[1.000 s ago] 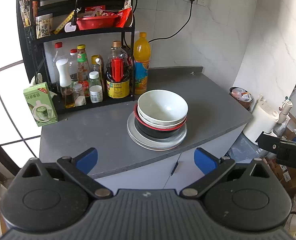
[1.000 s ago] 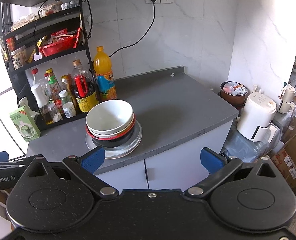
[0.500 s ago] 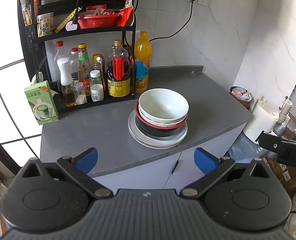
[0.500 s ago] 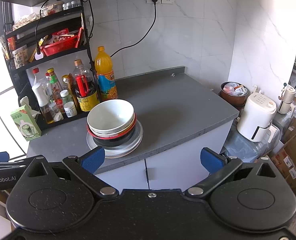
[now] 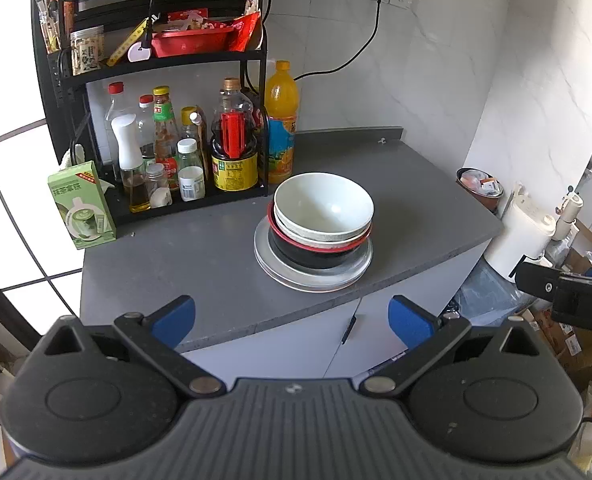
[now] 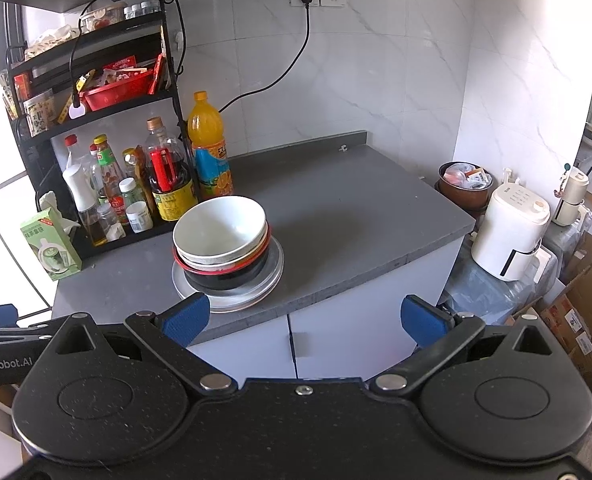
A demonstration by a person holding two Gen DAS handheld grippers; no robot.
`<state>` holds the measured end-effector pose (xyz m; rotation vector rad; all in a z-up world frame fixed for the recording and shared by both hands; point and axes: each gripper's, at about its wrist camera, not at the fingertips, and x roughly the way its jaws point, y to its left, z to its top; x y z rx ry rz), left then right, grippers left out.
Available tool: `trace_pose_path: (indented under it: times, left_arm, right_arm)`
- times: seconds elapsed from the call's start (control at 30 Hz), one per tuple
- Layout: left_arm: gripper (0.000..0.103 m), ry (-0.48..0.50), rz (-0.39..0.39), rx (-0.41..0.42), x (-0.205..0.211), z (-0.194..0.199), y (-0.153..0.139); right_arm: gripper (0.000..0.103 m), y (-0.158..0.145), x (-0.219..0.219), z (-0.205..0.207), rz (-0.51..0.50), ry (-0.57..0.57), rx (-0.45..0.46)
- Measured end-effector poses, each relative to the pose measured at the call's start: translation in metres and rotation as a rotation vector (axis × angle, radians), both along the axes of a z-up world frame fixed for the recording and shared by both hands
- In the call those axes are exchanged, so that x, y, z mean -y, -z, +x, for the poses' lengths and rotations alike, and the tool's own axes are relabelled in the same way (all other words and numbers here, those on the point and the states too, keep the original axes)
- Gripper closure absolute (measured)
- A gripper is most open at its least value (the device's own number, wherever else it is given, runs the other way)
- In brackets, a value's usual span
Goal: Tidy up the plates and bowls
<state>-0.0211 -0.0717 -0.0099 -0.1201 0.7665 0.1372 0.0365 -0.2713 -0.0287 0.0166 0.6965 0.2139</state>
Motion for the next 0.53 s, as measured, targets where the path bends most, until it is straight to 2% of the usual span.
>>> trace_pose_path:
  times: [0.53]
  left_arm:
    - [0.001, 0.033, 0.013, 0.013, -0.005, -0.001, -0.004]
  right_arm:
    - [0.000, 0.006, -0.001, -0.012, 0.001, 0.037, -0.025]
